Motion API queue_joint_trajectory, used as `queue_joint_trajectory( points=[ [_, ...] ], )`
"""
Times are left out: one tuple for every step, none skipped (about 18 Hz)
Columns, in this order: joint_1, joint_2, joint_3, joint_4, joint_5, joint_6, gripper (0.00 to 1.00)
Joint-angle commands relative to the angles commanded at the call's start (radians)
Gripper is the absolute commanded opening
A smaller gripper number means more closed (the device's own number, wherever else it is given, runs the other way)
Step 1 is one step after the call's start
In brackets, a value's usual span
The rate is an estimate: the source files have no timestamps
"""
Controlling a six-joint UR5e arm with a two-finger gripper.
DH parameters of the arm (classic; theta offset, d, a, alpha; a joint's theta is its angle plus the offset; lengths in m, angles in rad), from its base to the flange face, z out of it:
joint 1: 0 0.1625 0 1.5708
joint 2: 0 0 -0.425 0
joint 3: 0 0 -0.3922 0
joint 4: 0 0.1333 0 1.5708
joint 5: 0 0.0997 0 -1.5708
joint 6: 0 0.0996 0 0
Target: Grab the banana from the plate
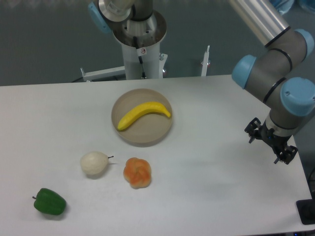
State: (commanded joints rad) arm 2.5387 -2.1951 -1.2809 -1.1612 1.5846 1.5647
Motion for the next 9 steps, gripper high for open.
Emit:
queue_joint_trajectory(
  points=[
    [0.000, 0.002, 0.000, -0.002, -0.002, 0.000, 1.00],
    [0.000, 0.003, -0.003, -0.002, 0.000, 0.000, 1.00],
    [0.000, 0.005, -0.003, -0.002, -0.005, 0.000, 1.00],
    [0.000, 0.008, -0.006, -0.002, -0.006, 0.000, 1.00],
    [0.000, 0.012, -0.012, -0.002, -0.008, -0.002, 1.00],
    [-0.005, 0.015, -0.018, -0.002, -0.009, -0.003, 1.00],
    [-0.009, 0.024, -0.032, -0.002, -0.011, -0.003, 1.00],
    [-0.012, 0.043, -0.061, 0.000, -0.011, -0.009, 1.00],
    [-0.017, 0.058, -0.086, 0.000, -0.011, -0.011, 1.00]
  ],
)
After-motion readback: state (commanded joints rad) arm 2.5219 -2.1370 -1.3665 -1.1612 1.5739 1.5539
